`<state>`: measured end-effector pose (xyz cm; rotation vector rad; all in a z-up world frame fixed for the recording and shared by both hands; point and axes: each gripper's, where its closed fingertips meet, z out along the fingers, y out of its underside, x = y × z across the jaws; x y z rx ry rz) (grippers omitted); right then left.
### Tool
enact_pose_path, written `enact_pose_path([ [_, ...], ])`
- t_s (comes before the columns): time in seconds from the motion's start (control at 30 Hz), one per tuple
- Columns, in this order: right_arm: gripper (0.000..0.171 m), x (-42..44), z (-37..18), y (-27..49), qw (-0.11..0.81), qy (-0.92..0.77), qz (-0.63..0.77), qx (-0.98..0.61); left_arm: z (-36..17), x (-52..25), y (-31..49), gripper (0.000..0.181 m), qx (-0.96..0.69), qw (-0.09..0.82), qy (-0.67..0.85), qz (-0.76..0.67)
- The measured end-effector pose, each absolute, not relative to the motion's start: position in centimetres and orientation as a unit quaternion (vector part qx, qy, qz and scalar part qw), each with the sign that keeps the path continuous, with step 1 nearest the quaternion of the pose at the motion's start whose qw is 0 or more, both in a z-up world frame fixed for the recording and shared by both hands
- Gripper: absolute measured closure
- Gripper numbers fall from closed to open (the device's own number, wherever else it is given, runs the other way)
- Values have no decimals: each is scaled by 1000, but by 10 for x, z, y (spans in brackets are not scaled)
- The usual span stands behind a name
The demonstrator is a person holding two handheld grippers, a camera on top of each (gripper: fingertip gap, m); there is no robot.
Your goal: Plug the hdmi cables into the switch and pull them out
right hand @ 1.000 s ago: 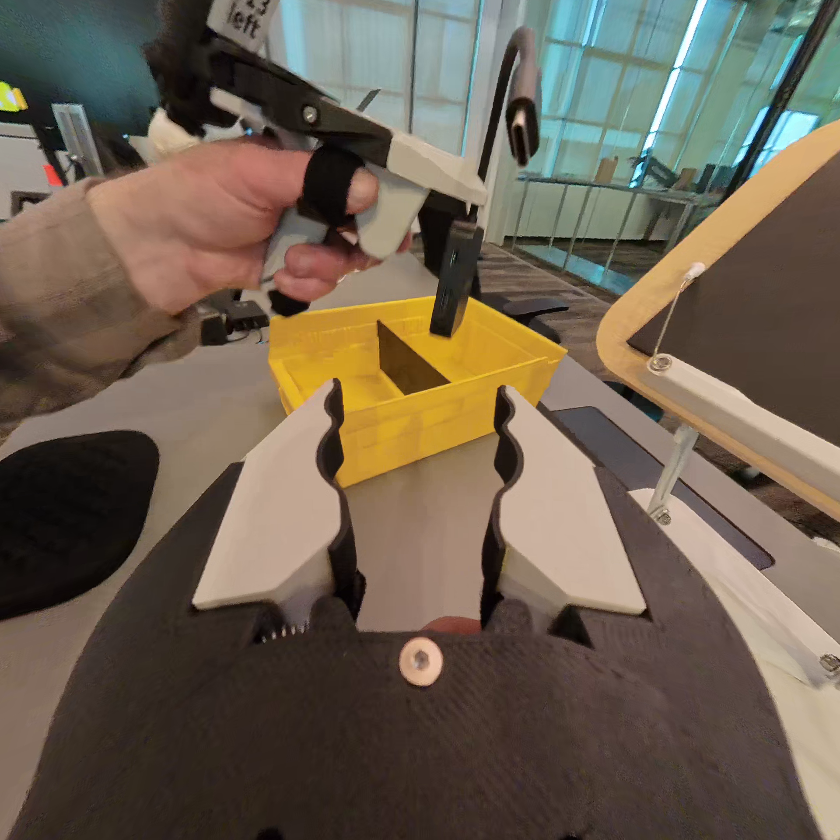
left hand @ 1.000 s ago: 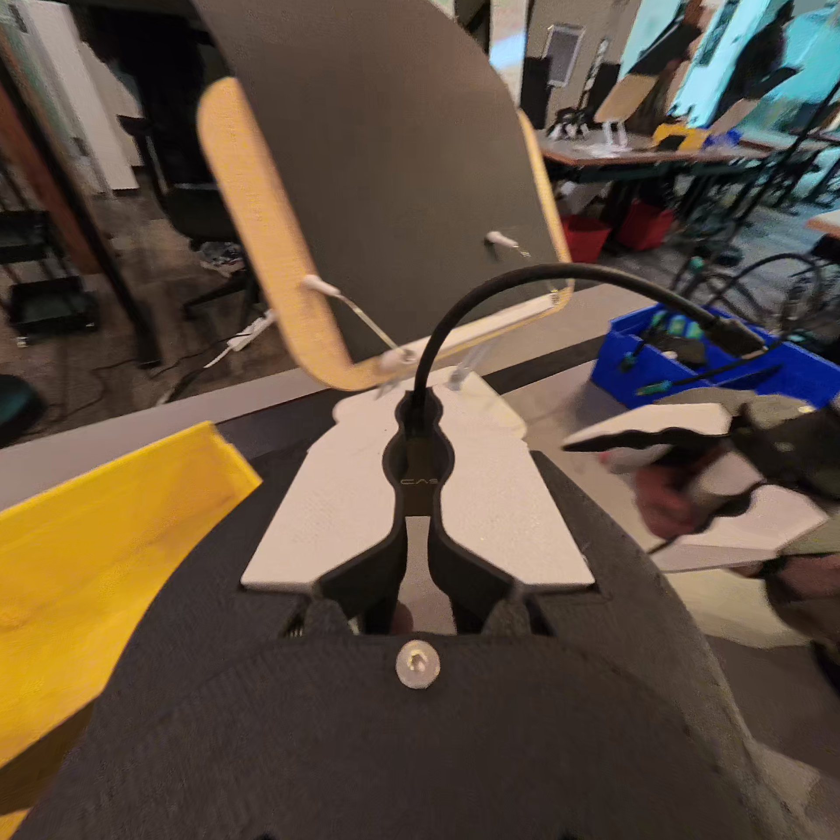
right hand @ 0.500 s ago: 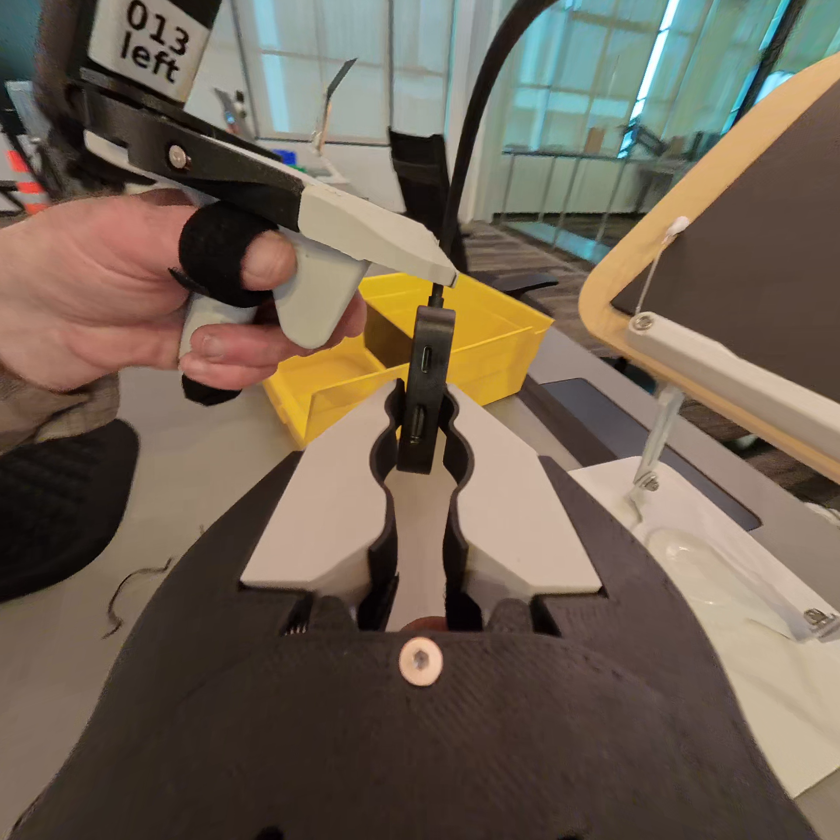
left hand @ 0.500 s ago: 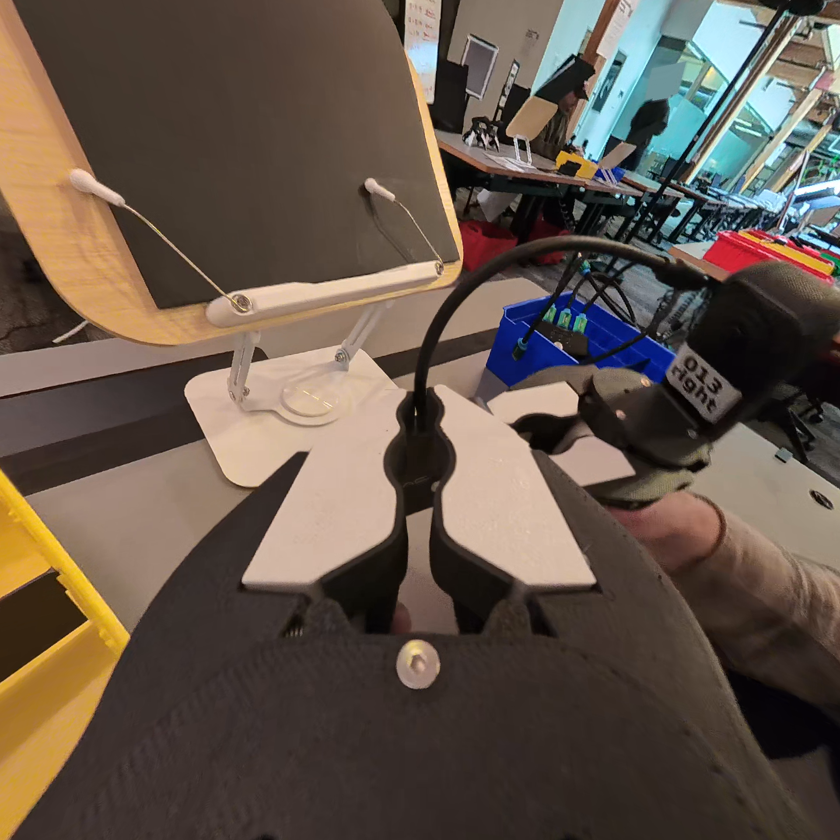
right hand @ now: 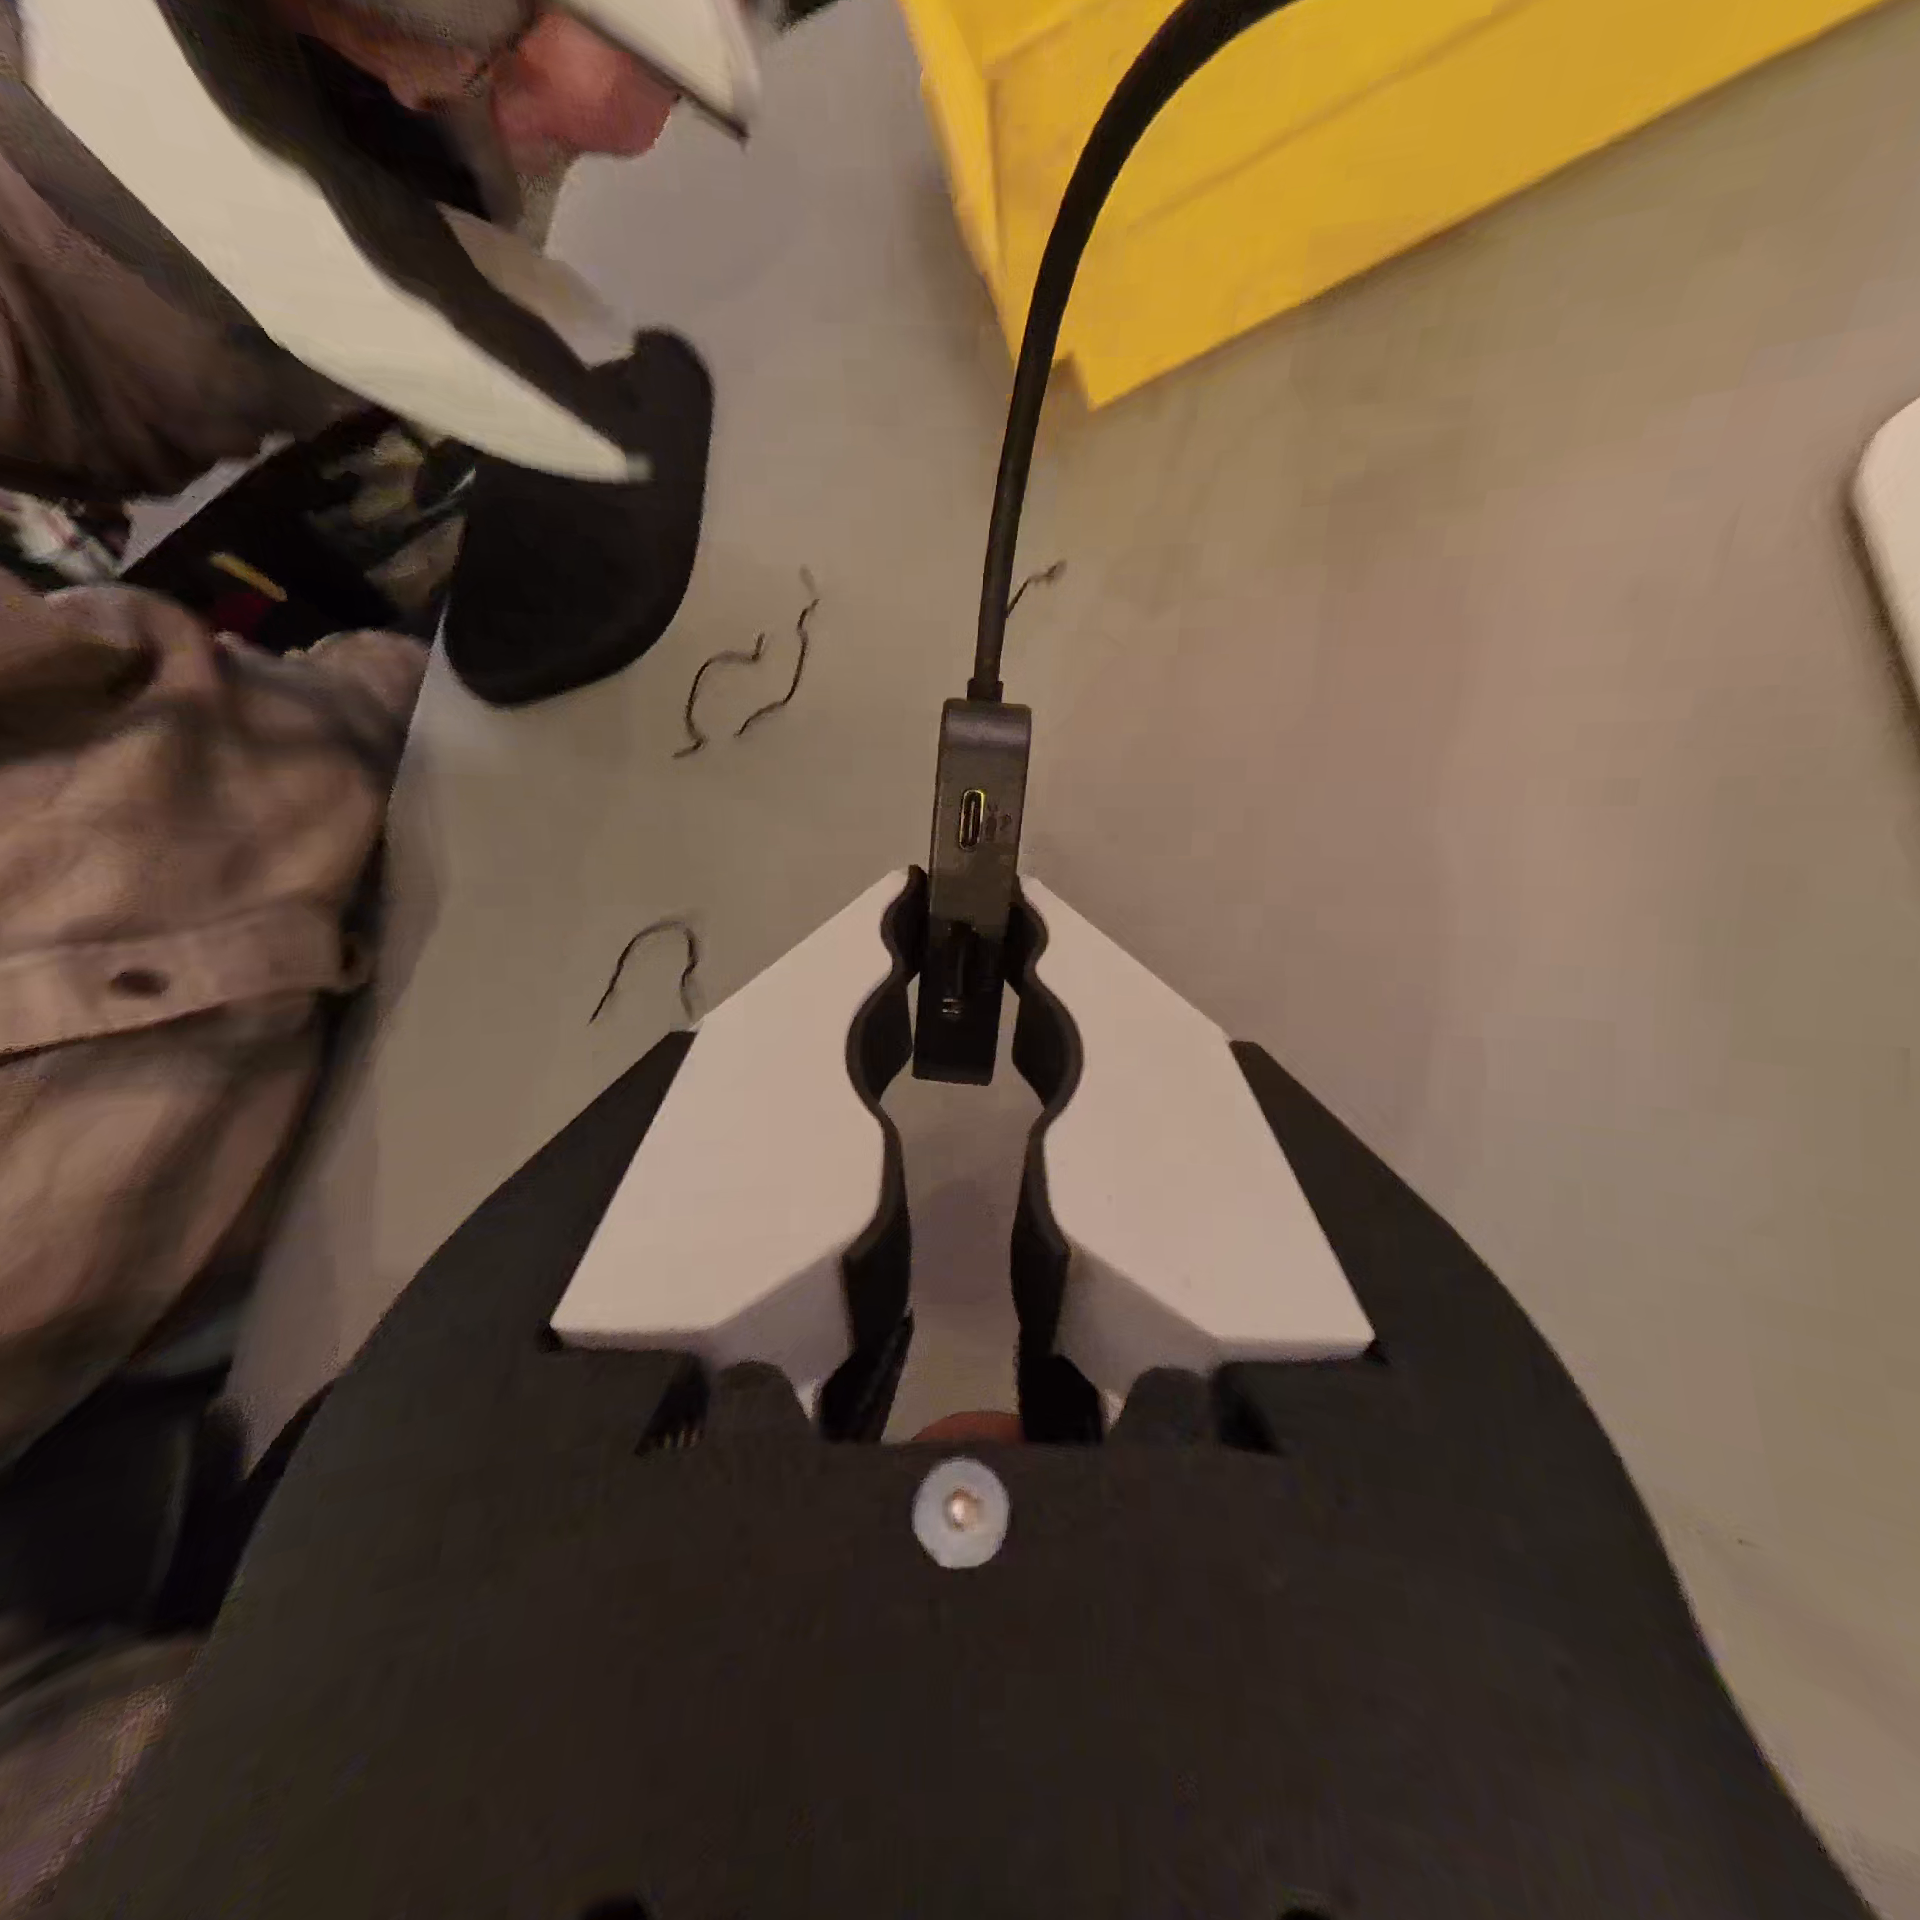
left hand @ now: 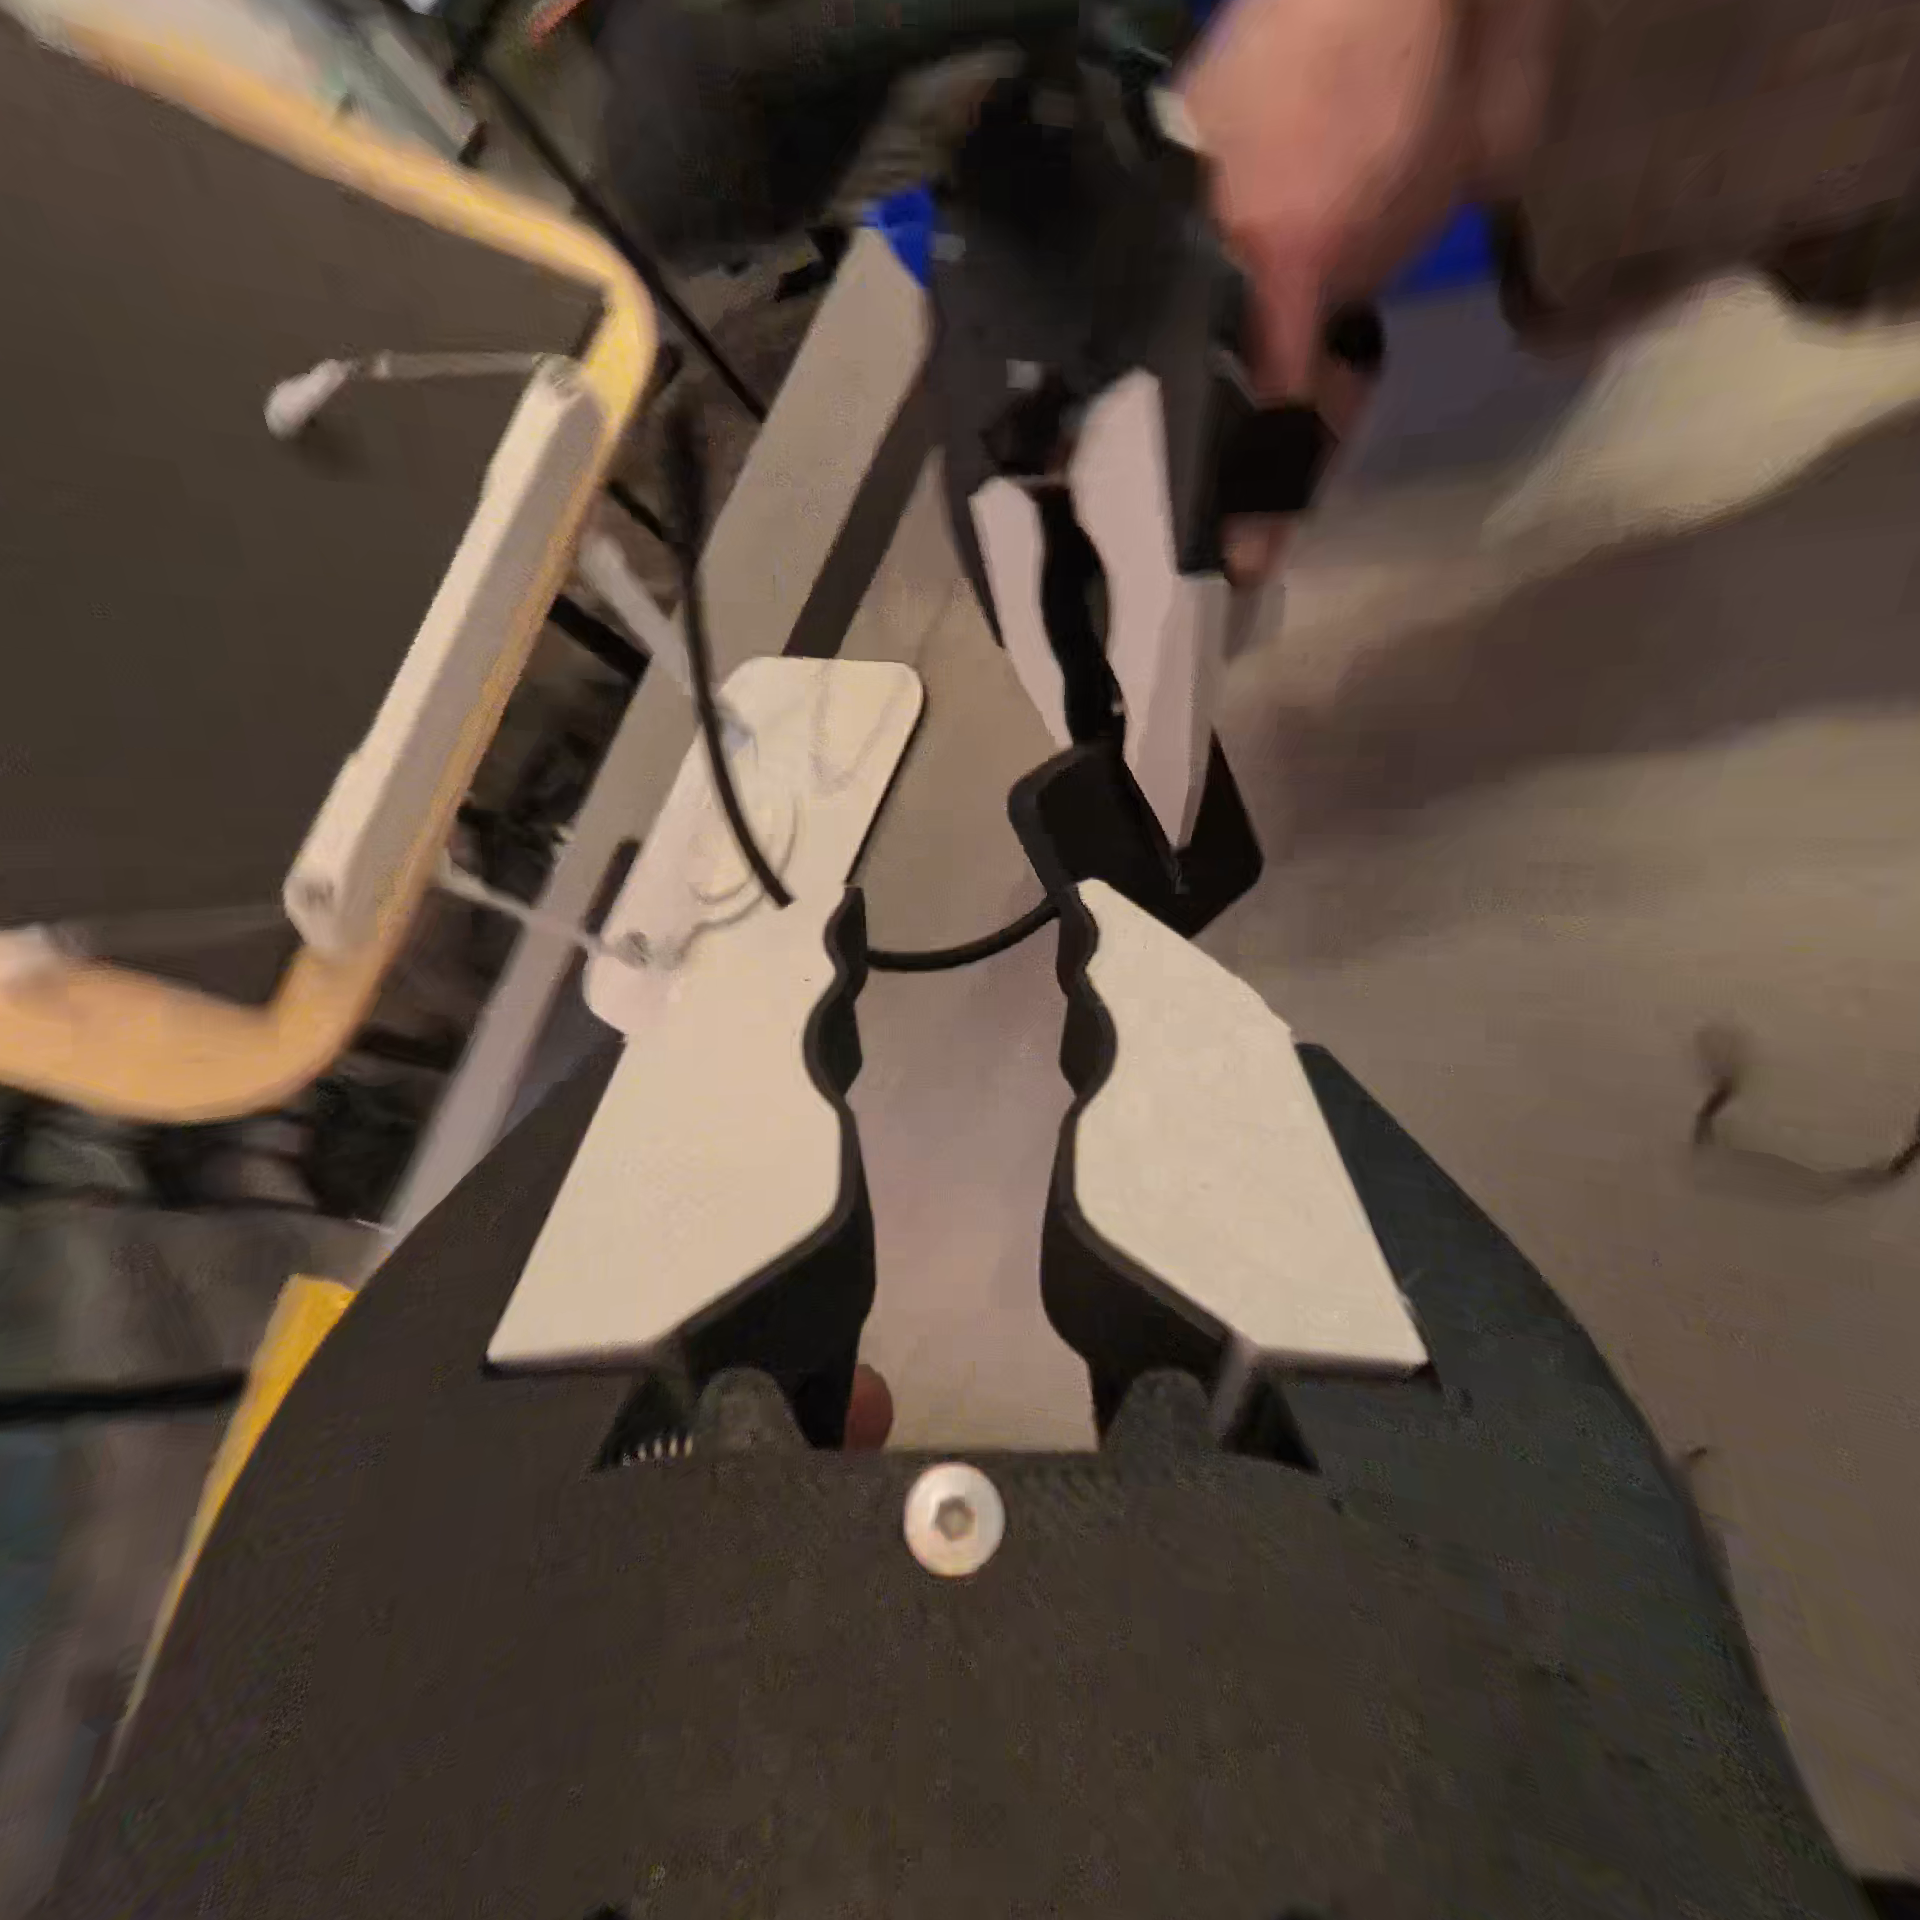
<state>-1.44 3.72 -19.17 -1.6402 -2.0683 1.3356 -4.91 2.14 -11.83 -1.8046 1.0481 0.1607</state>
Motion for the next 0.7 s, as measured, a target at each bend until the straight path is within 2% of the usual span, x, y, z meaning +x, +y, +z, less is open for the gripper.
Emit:
enact_pose_path([
  [0.1, 160, -2, -205, 30, 43, -705, 448, -548, -141, -34, 23, 148, -637, 472, 567, 222],
  [0.2, 160, 8, -214, 16, -2, -716, 462, -524, -174, -37, 30, 145, -583, 402, 638, 302],
  [0.27, 159, 10, -222, 15, -17, -715, 460, -525, -191, -39, 30, 152, -569, 378, 664, 305],
  [0.37, 159, 12, -226, 17, -30, -703, 475, -528, -205, -39, 30, 179, -568, 366, 672, 303],
  [0.4, 159, 14, -227, 18, -34, -702, 477, -529, -210, -39, 31, 181, -571, 366, 670, 302],
  [0.5, 159, 23, -236, 16, -55, -711, 461, -528, -221, -33, 29, 178, -583, 362, 670, 284],
  [0.63, 160, 34, -233, 4, -81, -728, 468, -495, -231, -30, 25, 151, -601, 355, 669, 255],
  [0.7, 160, 39, -236, -1, -92, -740, 455, -486, -240, -31, 21, 154, -620, 343, 667, 230],
])
